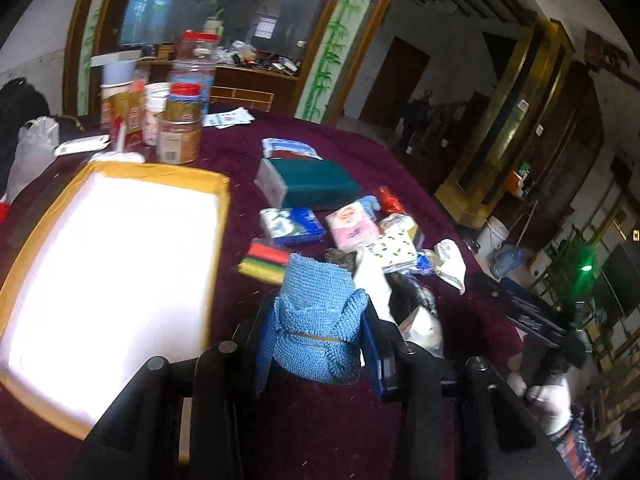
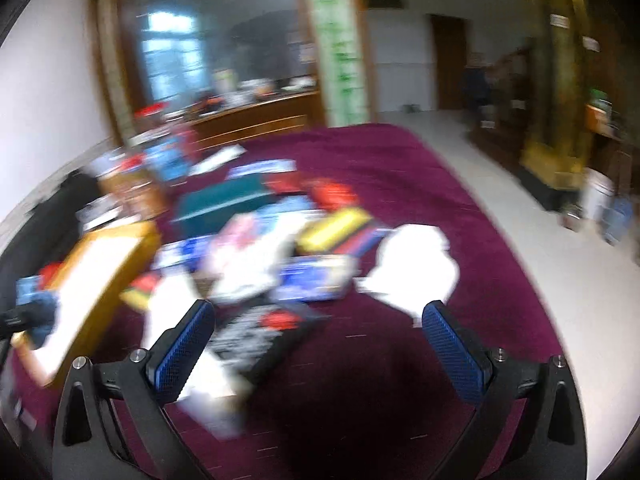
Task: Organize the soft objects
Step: 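Carry the blue towel into the yellow-rimmed tray with left tool while right tool drops white cloth there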
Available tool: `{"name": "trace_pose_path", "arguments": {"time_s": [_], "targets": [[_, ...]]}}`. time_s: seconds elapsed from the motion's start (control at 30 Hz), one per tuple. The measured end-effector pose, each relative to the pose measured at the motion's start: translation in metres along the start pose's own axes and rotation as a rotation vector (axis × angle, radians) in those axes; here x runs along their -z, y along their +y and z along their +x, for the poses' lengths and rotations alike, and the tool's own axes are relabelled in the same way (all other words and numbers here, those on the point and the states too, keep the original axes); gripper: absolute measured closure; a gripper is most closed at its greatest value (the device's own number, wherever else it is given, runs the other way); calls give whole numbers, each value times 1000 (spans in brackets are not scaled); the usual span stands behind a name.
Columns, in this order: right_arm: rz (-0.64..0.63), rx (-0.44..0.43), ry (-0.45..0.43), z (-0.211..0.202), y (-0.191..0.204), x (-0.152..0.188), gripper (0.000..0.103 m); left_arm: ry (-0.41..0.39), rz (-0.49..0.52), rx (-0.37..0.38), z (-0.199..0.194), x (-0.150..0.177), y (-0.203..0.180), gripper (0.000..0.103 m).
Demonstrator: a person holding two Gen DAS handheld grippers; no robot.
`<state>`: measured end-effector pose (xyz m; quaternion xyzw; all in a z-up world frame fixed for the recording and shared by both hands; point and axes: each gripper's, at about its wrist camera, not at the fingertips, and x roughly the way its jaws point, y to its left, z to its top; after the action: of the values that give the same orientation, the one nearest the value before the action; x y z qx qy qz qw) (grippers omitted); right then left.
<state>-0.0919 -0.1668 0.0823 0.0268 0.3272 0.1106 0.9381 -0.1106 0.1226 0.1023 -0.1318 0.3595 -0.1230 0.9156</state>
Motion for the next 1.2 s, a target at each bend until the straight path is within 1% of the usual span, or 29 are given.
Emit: {"name": "trace_pose_path", "arguments": {"time_s": [0.03,0.07,0.13,0.17,0.23,0.3,0.33,0.4,0.47,0.53,0.57,0.7,0.77,0.83,0.93,1.0,1.07,1.13,1.2], "targets": [[-39,-30,14,1,13,-2,0,-4,-10,-5,-4,3,4,63],[-107,-76,45,5,35,-4,0,-6,-19,-8,-6,5,8,63],[-223,-141,119,19,70,-4,0,-15,-35,-10,-9,8,15,63],[-296,-145,159,30,90,-1,0,-17,-47,-13,-10,10,19,63],[-404,-121,204,47,114,7,0,-19,-68,-15,-13,14,25,63],[-462,-105,262,67,127,15,0,-27,-81,-25,-21,18,33,63],[-474,-101,285,74,130,17,3,-31,-85,-30,-25,19,35,63],[-478,-101,331,85,131,22,21,-42,-98,-45,-35,22,45,63],[-456,-91,382,93,128,24,68,-50,-110,-59,-42,23,55,63],[-420,-104,389,90,120,20,77,-56,-116,-70,-47,24,63,63],[-396,-119,392,86,116,18,88,-58,-122,-73,-49,25,67,63],[-371,-122,366,61,108,10,89,-58,-148,-66,-50,24,83,63],[-348,-140,339,46,109,0,89,-51,-157,-55,-49,22,89,63],[-317,-179,308,35,112,-14,89,-47,-161,-46,-48,18,95,63],[-266,-287,265,26,126,-40,89,-36,-163,-44,-47,7,104,63],[-225,-378,267,30,140,-57,89,-32,-169,-46,-45,-7,112,62],[-192,-446,280,46,161,-71,89,-35,-170,-61,-39,-24,121,62],[-172,-479,302,67,182,-80,89,-31,-174,-86,-30,-39,130,62],[-147,-499,345,98,205,-87,89,-22,-181,-98,-14,-56,140,62]]}}
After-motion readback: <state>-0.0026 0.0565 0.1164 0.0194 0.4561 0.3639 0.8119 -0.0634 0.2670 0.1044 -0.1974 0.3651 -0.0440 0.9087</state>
